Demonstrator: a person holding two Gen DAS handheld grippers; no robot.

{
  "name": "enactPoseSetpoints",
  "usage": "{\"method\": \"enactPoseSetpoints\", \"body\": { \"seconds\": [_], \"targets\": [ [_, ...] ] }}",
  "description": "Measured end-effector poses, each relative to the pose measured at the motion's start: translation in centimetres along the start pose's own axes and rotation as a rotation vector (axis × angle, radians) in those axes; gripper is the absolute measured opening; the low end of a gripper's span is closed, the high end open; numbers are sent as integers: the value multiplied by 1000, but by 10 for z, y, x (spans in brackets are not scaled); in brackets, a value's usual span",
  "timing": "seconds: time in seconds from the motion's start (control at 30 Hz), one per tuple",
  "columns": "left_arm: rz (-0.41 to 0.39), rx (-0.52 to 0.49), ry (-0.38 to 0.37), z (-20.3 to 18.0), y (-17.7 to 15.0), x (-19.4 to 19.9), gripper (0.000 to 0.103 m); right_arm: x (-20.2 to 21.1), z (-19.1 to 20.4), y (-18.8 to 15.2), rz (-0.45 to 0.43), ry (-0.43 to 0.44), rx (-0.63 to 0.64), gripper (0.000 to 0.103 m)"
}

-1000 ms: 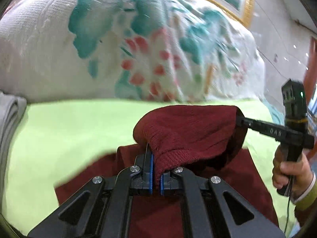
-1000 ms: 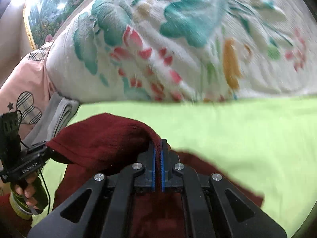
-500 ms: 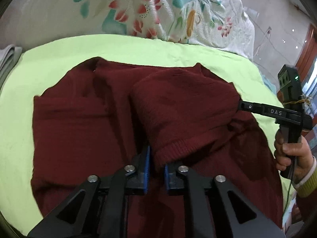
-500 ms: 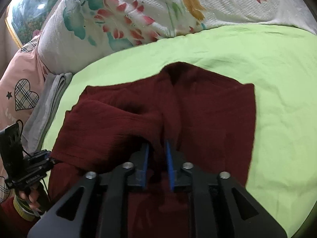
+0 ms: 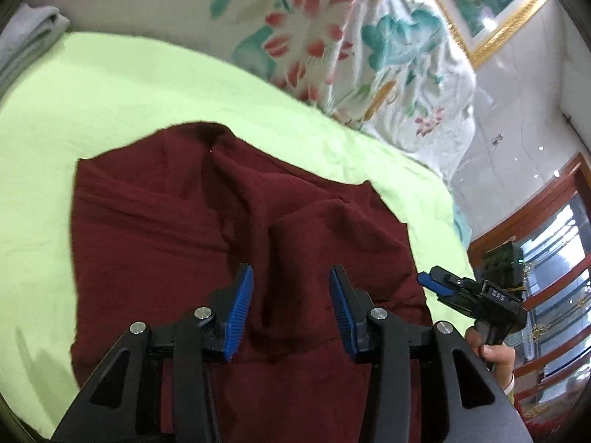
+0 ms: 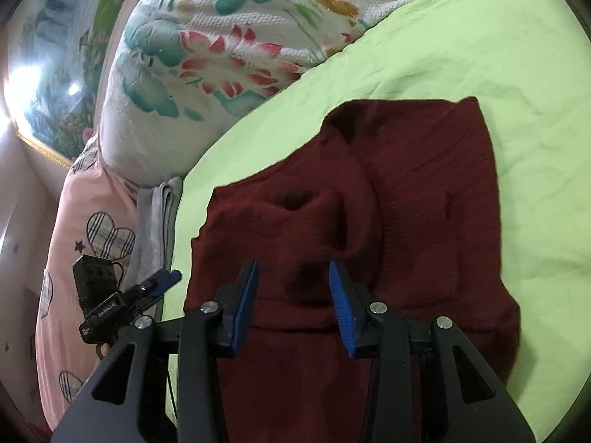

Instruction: Fold large clothes

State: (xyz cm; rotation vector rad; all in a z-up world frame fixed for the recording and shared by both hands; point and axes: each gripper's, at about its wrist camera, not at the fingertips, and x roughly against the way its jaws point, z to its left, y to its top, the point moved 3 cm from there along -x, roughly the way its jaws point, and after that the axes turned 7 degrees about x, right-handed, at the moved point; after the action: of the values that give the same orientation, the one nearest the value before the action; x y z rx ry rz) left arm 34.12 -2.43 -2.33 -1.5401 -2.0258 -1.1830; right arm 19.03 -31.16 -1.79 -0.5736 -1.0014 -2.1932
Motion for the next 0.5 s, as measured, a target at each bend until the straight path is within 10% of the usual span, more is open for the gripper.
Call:
{"method": "enactPoseSetpoints", "body": {
  "seconds": [0.2,0.5],
  "targets": [
    [98,-24,59,-3,9,-43,43,-12,17,21,-42,-173,193,51],
    [116,42,25,17,8,-54,39,-52,25,20,85,-190,399,51]
  ]
}}
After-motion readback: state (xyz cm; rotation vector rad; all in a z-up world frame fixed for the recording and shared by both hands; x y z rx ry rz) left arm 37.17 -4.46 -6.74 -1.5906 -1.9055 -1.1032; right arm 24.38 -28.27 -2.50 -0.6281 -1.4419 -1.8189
